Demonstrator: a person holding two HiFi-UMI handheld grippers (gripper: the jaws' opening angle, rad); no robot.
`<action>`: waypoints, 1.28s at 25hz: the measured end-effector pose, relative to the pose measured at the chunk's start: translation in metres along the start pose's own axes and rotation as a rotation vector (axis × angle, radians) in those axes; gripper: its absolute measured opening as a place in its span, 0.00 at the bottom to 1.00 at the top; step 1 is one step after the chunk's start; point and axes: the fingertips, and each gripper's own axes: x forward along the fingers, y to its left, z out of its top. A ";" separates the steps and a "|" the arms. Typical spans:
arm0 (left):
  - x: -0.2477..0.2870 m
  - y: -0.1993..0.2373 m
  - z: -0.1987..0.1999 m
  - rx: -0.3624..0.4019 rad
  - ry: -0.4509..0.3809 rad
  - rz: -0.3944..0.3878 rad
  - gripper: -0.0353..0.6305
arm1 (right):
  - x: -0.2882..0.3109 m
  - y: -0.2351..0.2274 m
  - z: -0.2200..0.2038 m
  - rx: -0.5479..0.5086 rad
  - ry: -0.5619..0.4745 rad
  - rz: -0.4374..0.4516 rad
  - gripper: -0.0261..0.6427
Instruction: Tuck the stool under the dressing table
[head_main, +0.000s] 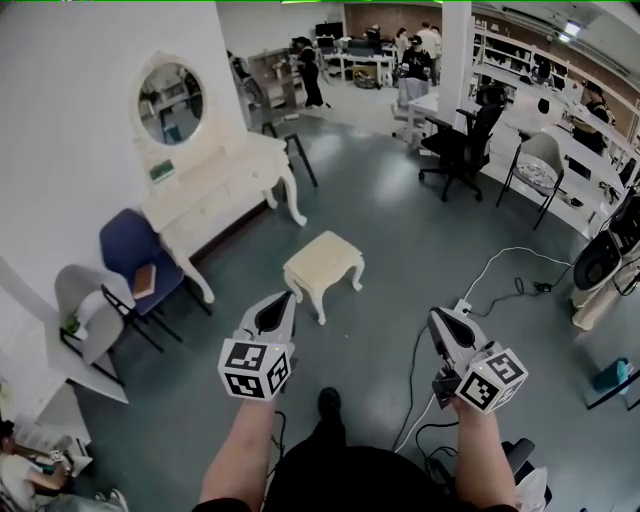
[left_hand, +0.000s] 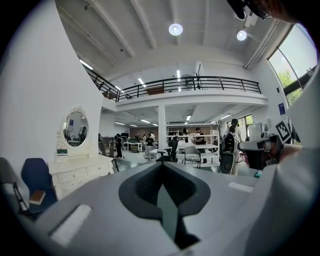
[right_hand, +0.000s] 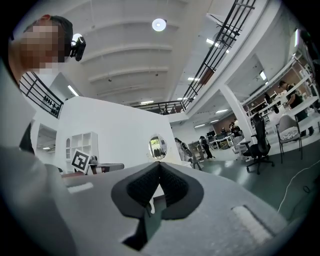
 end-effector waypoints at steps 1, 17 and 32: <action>0.006 0.001 0.000 -0.004 -0.003 -0.002 0.08 | 0.002 -0.003 -0.001 0.002 0.010 -0.004 0.05; 0.149 0.087 -0.018 -0.064 0.017 -0.046 0.08 | 0.136 -0.077 -0.031 0.024 0.139 -0.049 0.05; 0.262 0.222 0.000 -0.101 -0.005 -0.039 0.08 | 0.315 -0.115 -0.016 -0.030 0.197 -0.009 0.05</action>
